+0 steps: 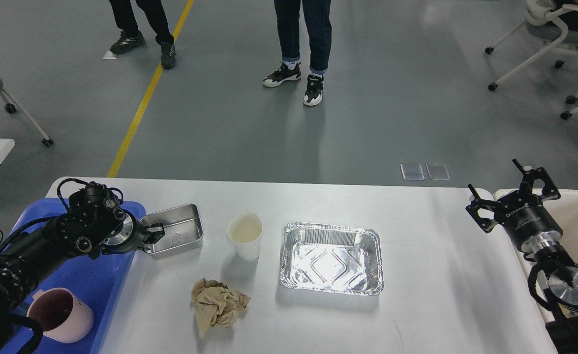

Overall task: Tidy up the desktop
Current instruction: 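Lift the steel tray and carry it over the blue bin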

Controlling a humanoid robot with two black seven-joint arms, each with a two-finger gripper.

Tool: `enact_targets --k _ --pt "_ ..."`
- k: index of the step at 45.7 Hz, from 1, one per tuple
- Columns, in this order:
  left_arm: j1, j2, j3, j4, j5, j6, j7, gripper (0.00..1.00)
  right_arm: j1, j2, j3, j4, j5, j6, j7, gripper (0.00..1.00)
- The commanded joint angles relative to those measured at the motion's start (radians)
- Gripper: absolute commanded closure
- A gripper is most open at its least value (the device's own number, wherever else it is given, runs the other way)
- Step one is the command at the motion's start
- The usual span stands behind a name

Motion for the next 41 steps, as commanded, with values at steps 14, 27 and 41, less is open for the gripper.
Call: enact_targets --k 14,27,41 --pt "-0.037 -0.011 -0.008 0.001 -0.035 0.062 -0.002 1.00 -0.001 -0.007 0.000 0.004 0.000 0.000 0.000 0.00" --pt "-0.142 -0.001 -0.017 0.000 -0.161 0.072 -0.005 1.00 -0.001 -0.010 0.003 0.007 0.000 0.000 0.000 0.00" --pt "-0.260 0.242 -0.030 -0.057 -0.431 -0.116 0.000 1.00 0.011 -0.018 0.003 0.010 0.000 -0.005 -0.002 0.00"
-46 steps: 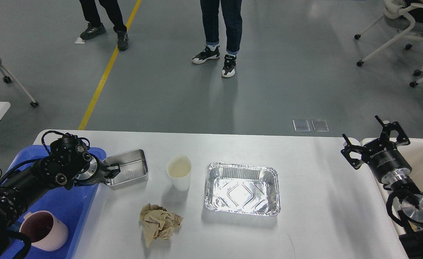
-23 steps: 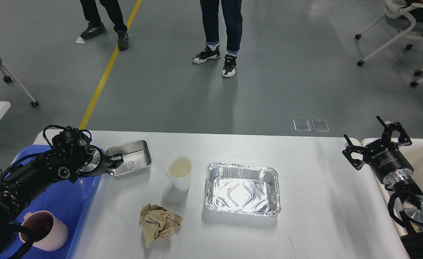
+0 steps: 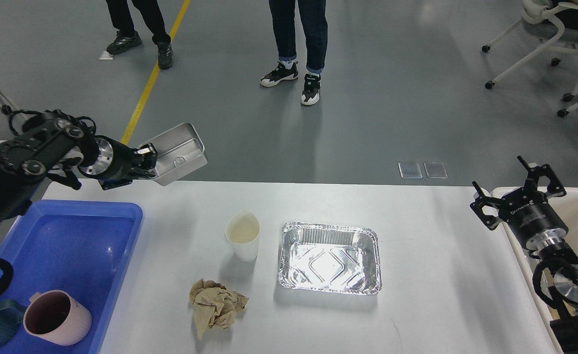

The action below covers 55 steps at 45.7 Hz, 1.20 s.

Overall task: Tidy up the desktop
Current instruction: 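Lift the steel tray and carry it over the blue bin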

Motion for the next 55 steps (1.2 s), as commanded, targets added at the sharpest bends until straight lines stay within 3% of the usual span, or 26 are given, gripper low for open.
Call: enact_targets --k 1,11,17,26,40,55 --pt "-0.023 0.128 -0.005 -0.058 -0.070 -0.075 0.002 1.00 0.009 -0.003 -0.001 0.000 0.000 -0.003 0.000 0.00" --pt "0.029 0.390 0.009 -0.267 -0.075 -0.146 0.002 1.00 0.019 -0.003 -0.001 0.000 0.000 -0.006 0.000 0.00" --pt "0.116 0.491 0.012 -0.316 -0.066 -0.184 0.005 1.00 0.019 -0.005 -0.002 0.000 0.000 -0.006 -0.002 0.00" --pt "0.192 0.611 0.012 -0.311 -0.058 -0.178 0.004 1.00 0.019 -0.003 -0.005 -0.003 0.000 -0.005 0.000 0.00" --pt "0.278 0.590 0.024 -0.281 -0.035 -0.021 -0.001 1.00 0.022 0.015 -0.019 0.002 -0.001 -0.005 0.000 0.00" --pt "0.296 0.380 0.024 -0.120 0.022 0.069 -0.004 1.00 0.014 0.012 -0.019 0.000 -0.001 0.002 0.000 0.00"
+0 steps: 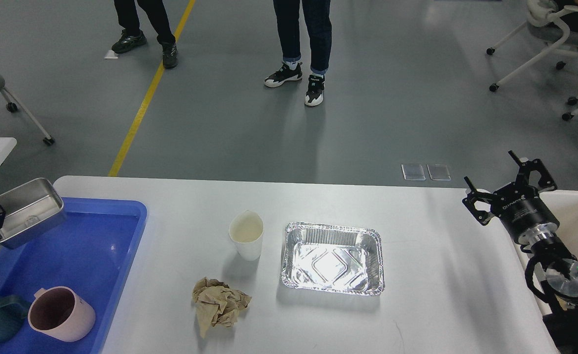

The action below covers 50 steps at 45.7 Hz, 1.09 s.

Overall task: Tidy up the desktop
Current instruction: 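Lift the steel tray and carry it over the blue bin, then lower the steel tray into the blue bin and open the left gripper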

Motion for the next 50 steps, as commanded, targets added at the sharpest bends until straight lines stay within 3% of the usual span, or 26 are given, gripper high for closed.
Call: enact_targets --k 1,15,34,48,50 --pt "-0.003 -0.075 0.000 0.060 0.018 0.031 -0.001 1.00 -0.005 0.000 0.000 -0.003 0.000 0.003 0.000 0.00" --pt "0.007 -0.181 0.003 0.113 0.061 0.076 -0.001 1.00 -0.001 -0.002 -0.001 -0.008 0.000 0.003 0.000 0.00" --pt "0.040 -0.187 0.001 0.126 0.058 0.080 -0.010 0.97 -0.003 0.004 0.000 -0.003 0.000 0.003 0.000 0.00" --pt "0.049 -0.237 0.001 0.155 0.053 0.110 -0.012 0.79 -0.006 0.003 0.000 -0.002 0.000 0.003 0.000 0.00" --pt "0.050 -0.238 0.000 0.155 0.047 0.114 -0.012 0.73 -0.008 0.003 0.000 -0.002 0.000 0.003 0.000 0.00"
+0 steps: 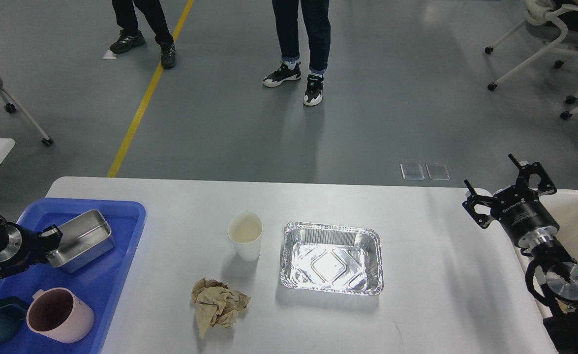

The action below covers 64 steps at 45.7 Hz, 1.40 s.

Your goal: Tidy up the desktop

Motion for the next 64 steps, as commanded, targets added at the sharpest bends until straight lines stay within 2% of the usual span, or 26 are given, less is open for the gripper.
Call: enact_targets --k 1,10,14,20,22,34,43,51,55,64 --pt "0.002 -0.008 -0.002 0.004 -0.009 0.010 0.000 0.69 -0.002 0.000 -0.001 0.000 0.000 0.000 0.000 0.00" --pt "-0.006 0.001 -0.020 0.002 -0.012 0.012 -0.003 0.41 -0.002 0.000 0.000 0.002 0.000 0.000 0.000 0.00" --pt "-0.021 0.007 -0.026 0.002 -0.032 0.010 -0.001 0.33 0.000 0.000 0.000 0.002 0.000 0.000 0.000 0.00" --pt "-0.069 0.028 -0.026 0.002 -0.133 -0.002 0.003 0.13 0.001 0.000 0.000 0.002 0.000 0.000 0.000 0.00" --pt "-0.087 0.037 -0.026 0.002 -0.156 -0.005 0.005 0.10 0.003 0.000 0.000 0.003 0.000 -0.002 0.000 0.00" --pt "-0.236 0.039 -0.035 -0.008 -0.184 -0.002 -0.003 0.05 0.009 -0.016 -0.001 0.005 0.000 -0.003 -0.003 0.00" --pt "-0.224 -0.005 -0.132 -0.013 -0.231 0.006 -0.011 0.04 0.009 -0.025 -0.004 0.002 -0.001 0.003 -0.003 0.00" --pt "-0.239 -0.039 -0.137 -0.027 -0.242 -0.017 0.002 0.03 0.001 -0.034 -0.004 0.003 -0.001 0.008 -0.003 0.00" --pt "-0.239 -0.042 -0.149 -0.027 -0.254 -0.014 -0.011 0.03 0.003 -0.039 -0.004 0.005 -0.001 0.008 -0.003 0.00" --pt "-0.288 -0.055 -0.319 -0.027 -0.451 -0.016 -0.009 0.03 0.006 -0.072 -0.003 0.005 -0.001 0.008 -0.003 0.00"
